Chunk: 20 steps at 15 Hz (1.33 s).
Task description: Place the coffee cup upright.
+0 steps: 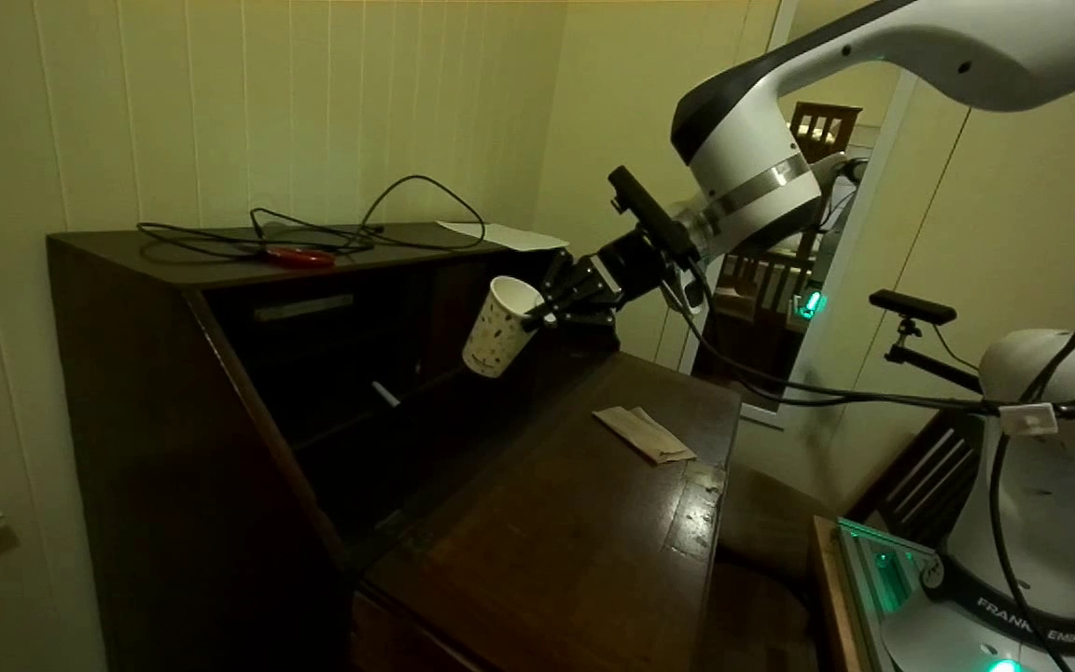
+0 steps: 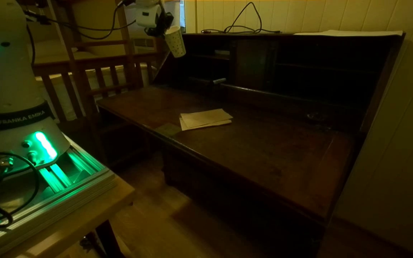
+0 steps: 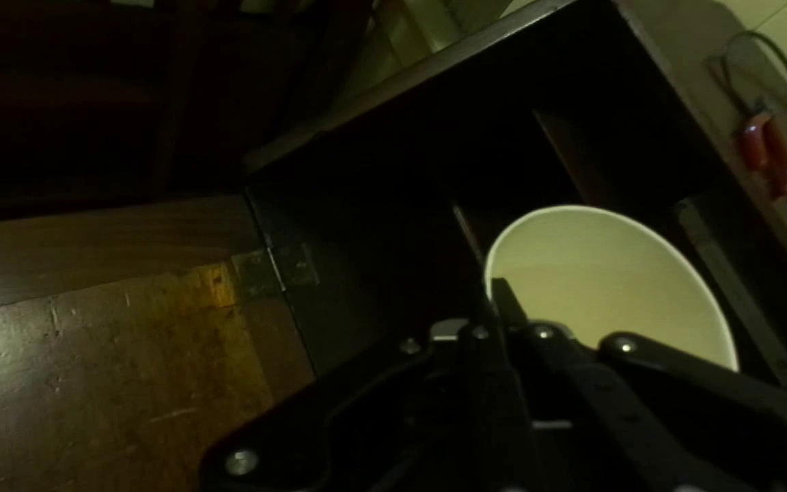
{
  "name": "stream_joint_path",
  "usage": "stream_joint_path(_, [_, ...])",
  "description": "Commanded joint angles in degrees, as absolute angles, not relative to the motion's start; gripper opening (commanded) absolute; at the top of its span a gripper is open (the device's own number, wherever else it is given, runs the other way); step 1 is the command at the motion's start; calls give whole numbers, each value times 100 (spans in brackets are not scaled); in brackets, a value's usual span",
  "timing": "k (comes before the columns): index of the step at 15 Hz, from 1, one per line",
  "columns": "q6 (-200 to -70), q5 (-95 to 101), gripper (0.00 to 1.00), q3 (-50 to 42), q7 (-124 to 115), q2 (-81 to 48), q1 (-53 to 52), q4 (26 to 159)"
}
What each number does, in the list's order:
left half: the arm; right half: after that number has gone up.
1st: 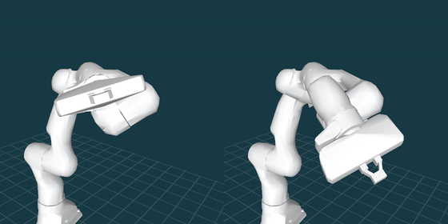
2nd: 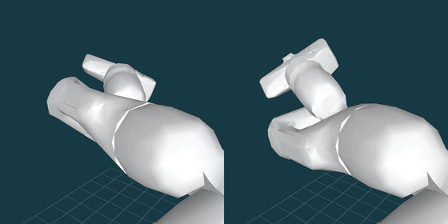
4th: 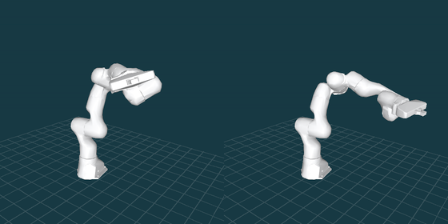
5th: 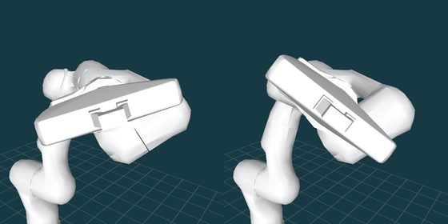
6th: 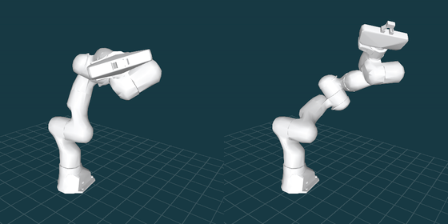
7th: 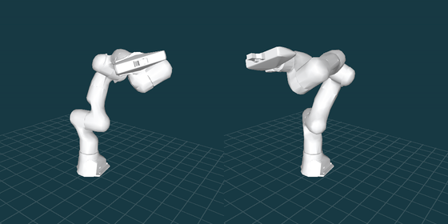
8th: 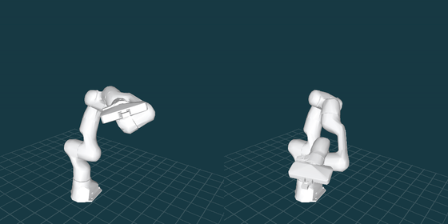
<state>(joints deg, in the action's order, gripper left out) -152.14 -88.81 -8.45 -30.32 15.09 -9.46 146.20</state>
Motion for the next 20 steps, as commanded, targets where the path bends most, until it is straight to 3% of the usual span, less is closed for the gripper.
stream_joint_path(1, [-15012, -8915, 1, -429, -3158, 1416, -475, 14565])
stream_joint_path(7, [-13470, -9156, 1, -641, -3574, 1195, 103, 14301])
stream_joint_path(16, [-13022, -8444, 1, -500, -4977, 27, 347, 13560])
stream_joint_path(20, [-13758, -8033, 1, -332, -5466, -510, 204, 13268])
